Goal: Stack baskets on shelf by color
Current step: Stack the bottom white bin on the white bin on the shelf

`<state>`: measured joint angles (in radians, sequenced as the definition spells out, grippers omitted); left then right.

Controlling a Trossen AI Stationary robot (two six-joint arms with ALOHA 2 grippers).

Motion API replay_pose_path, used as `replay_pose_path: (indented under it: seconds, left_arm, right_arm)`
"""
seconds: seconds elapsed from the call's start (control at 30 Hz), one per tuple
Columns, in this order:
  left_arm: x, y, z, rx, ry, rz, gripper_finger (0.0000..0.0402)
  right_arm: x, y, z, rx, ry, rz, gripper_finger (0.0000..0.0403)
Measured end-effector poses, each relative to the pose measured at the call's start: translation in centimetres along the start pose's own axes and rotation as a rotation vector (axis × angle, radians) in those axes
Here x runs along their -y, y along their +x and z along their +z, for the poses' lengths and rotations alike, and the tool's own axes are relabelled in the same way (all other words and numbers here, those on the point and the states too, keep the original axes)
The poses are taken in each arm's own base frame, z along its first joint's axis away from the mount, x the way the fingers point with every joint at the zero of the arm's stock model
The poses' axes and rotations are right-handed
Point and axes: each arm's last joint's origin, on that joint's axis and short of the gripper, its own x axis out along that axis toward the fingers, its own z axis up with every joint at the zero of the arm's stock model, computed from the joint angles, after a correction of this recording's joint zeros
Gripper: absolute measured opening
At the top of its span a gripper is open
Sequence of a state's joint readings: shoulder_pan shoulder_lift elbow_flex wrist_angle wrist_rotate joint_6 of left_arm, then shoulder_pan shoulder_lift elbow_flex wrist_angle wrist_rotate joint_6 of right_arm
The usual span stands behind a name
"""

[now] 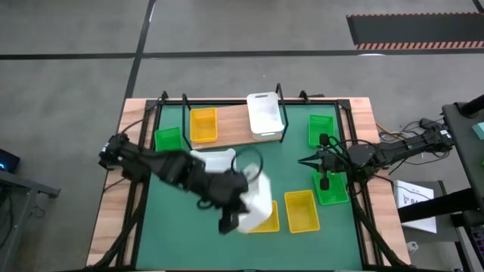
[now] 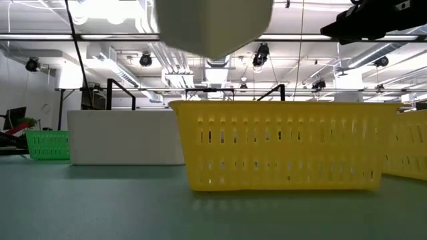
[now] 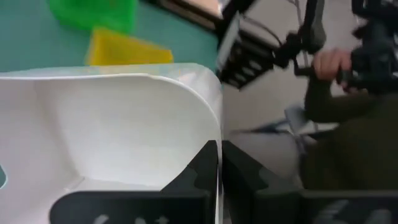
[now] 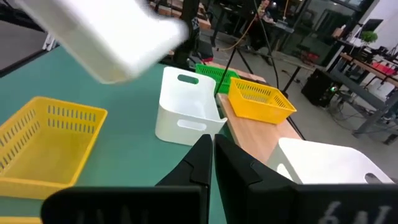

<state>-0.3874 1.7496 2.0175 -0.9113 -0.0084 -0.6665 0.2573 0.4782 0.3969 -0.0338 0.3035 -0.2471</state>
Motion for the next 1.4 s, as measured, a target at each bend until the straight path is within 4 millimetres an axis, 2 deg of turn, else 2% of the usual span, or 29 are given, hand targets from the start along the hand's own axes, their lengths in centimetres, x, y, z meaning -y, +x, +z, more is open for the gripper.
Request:
replay_pose_path:
  seconds: [0.3,0.6,0.7,0.87,0.97,1.07,1.27,1.4]
  left_arm:
    - [-6.1,-1.9,5.4,0.133,0.222,0.171,0.0]
    - [-12.6,-3.4,8.8,0.186,0.33,0.438,0.0]
    - [-12.9,-4.6,9.9,0.242,0.382,0.485,0.0]
    - [-11.3,-6.7,12.1,0.351,0.491,0.505,0.0]
    - [-10.9,-6.3,13.0,0.45,0.574,0.502,0.0]
    - [-11.5,-4.6,13.3,0.442,0.613,0.513,0.0]
    - [-15.1,0.2,12.8,0.218,0.578,0.584,0.0]
    - [-17.3,1.9,12.4,0.104,0.55,0.641,0.0]
  right_arm:
    - [0.0,0.0,0.0,0.0,-0.025,-0.003,0.0011]
    - [0.0,0.0,0.0,0.0,-0.042,-0.003,0.0011]
    - [0.0,0.0,0.0,0.0,-0.047,-0.004,0.0011]
    - [0.0,0.0,0.0,0.001,-0.065,-0.011,0.0011]
    - [0.1,0.0,0.1,0.01,-0.081,-0.016,0.0011]
    - [0.1,0.0,0.2,0.018,-0.098,-0.019,0.0011]
    - [0.1,0.0,0.3,0.023,-0.111,-0.022,0.0011]
    - [0.1,0.0,0.2,0.017,-0.115,-0.021,0.0011]
